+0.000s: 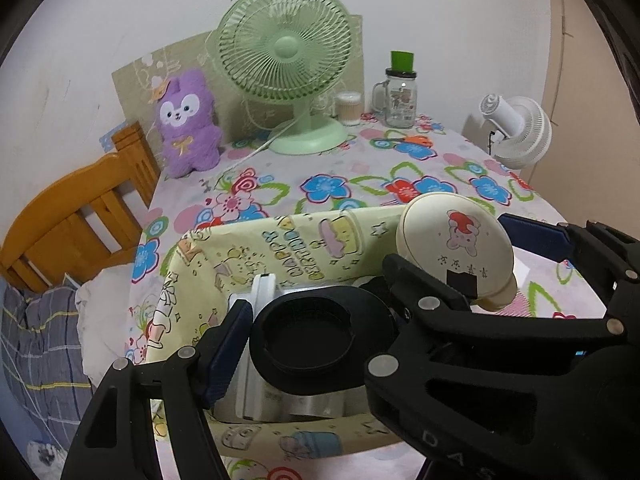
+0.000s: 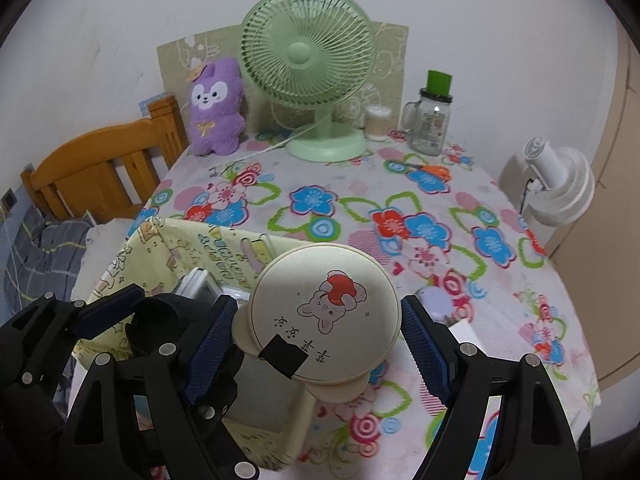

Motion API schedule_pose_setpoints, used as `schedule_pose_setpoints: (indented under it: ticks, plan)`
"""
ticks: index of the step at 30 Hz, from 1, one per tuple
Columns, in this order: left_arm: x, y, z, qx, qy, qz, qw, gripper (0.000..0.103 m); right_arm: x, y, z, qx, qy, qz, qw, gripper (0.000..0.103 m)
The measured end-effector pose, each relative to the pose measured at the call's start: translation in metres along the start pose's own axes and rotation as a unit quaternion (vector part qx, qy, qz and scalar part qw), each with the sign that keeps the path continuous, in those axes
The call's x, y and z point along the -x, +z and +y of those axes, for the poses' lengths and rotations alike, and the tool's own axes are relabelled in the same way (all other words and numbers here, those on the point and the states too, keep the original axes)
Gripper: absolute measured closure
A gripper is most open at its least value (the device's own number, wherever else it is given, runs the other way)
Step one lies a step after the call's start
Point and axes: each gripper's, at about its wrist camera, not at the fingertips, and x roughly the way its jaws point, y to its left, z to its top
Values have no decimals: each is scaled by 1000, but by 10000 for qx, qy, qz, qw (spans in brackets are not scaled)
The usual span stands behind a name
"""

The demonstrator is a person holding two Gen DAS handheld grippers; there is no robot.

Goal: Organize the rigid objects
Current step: 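Lower the cream container into the yellow box with the right tool while the left holds the dish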

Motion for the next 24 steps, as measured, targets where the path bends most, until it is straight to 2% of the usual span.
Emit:
schedule_pose_setpoints:
  ticks: [10, 20, 24]
  plan:
    - [-23, -1, 19, 143, 19, 196, 9997, 27, -26, 5, 14, 11, 43, 205, 9998, 20]
    - [-43, -3, 38, 445, 87, 438, 9980, 27, -42, 10, 30, 331, -337, 157, 9988, 18]
    - [-45, -5, 38, 405, 214, 424, 9981, 27, -49, 9, 32, 339, -305, 223, 9987, 17]
